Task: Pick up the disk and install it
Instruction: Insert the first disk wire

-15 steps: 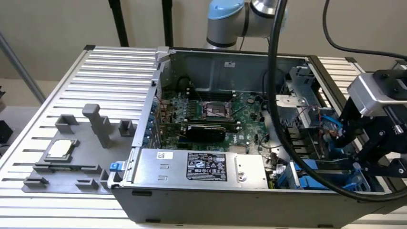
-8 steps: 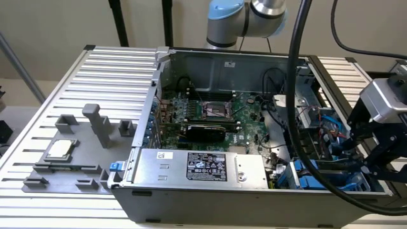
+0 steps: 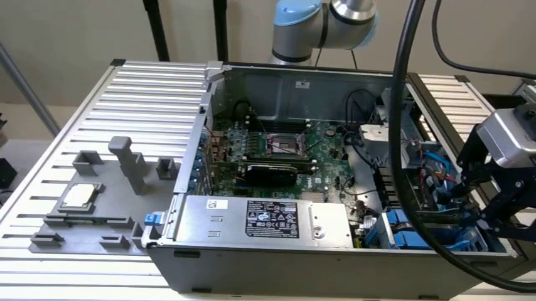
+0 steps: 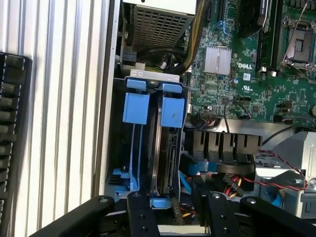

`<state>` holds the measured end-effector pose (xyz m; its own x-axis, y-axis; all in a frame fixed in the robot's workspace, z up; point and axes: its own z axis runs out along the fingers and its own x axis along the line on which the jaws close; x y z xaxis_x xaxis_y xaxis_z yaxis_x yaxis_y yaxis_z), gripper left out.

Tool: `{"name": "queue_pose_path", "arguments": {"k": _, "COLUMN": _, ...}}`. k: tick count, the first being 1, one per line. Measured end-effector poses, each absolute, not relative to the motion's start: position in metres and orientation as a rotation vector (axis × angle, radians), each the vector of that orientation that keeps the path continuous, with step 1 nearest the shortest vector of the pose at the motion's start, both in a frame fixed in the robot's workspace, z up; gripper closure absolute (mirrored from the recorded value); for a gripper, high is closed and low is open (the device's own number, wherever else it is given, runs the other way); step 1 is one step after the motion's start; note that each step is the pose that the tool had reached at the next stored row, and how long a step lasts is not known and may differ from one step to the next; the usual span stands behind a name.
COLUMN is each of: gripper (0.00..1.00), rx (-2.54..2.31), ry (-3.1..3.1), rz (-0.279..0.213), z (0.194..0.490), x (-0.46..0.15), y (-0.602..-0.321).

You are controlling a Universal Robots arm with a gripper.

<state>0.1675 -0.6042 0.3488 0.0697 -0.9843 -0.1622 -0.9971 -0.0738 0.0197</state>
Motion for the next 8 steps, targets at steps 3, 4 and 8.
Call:
{"name": "queue_pose_path", "arguments": {"k": 3, "gripper": 0.0, "rx": -2.237, "ry": 2.04, "rz": 0.19, "z": 0.3482, "x": 0.1676, "y": -0.6043}}
{"name": "queue_pose_path", "arguments": {"k": 4, "gripper": 1.0, "rx": -2.24, "ry": 2.03, "rz": 0.187, "z": 0.3479, "x": 0.1675, "y": -0.6043}}
{"name": "queue_pose_path", "arguments": {"k": 8, "gripper": 1.0, "rx": -2.253, "ry": 1.993, "rz": 0.171, "z": 0.3468, "x": 0.1676, "y": -0.6046}}
